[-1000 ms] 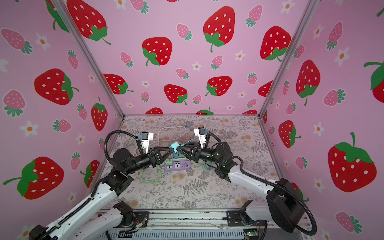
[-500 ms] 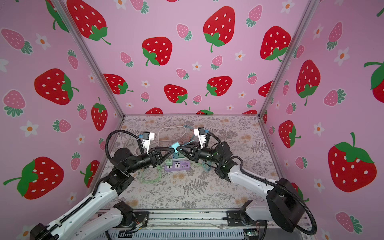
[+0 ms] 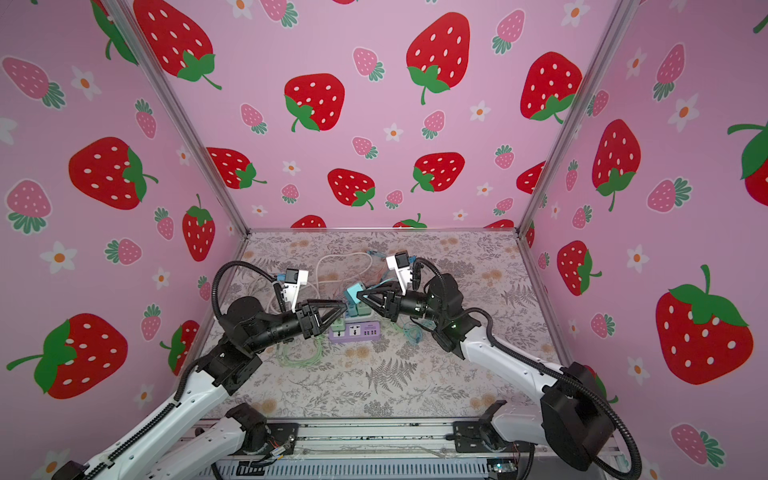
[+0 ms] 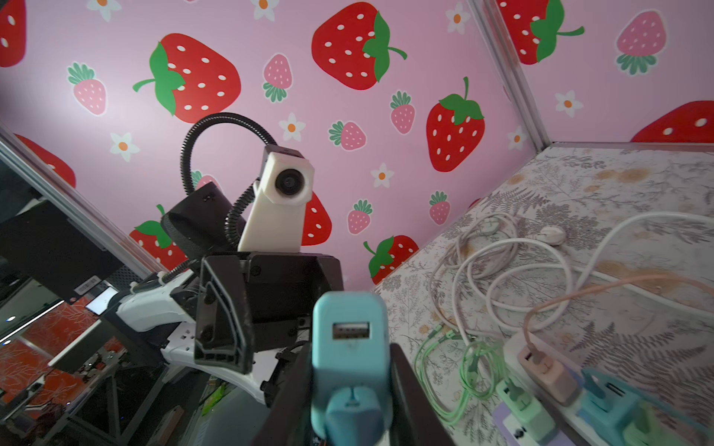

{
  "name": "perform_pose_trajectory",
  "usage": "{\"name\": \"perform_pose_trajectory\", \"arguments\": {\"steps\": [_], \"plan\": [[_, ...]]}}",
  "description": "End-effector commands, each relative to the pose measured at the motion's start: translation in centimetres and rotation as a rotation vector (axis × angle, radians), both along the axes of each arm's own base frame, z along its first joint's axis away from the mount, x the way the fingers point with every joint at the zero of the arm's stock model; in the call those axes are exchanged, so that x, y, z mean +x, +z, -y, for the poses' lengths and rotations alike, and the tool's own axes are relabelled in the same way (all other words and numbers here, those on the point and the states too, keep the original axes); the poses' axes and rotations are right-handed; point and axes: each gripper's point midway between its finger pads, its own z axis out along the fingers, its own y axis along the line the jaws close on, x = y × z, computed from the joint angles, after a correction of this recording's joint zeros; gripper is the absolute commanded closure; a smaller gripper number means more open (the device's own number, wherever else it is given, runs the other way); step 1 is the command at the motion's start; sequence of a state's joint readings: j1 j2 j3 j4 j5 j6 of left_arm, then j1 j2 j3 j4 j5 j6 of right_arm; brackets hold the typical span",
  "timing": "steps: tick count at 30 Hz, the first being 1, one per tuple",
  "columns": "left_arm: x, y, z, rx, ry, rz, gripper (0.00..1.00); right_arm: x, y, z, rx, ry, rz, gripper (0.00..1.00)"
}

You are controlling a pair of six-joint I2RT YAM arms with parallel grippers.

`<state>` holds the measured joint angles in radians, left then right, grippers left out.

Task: Insert the plug
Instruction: 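Carry the teal charger over the purple strip with the right gripper while the left withdraws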

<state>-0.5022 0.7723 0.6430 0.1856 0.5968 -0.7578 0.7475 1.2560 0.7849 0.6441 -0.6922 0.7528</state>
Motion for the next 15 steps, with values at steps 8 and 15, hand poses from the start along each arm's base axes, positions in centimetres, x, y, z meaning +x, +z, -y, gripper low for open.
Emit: {"name": "perform_pose_trajectory", "arguments": {"steps": [8,15], "plan": [[0.3,-5.9,-4.7,0.239,0.232,-0.124,0.42,2.6,-1.9,0.5,-0.302,-0.057,0.247,0.96],[0.7,-11.6,-7.6,0.415,0.371,-0.264,0.5,0.6,-5.1,-0.7,-0.395,0.094,0.382,0.95]]}}
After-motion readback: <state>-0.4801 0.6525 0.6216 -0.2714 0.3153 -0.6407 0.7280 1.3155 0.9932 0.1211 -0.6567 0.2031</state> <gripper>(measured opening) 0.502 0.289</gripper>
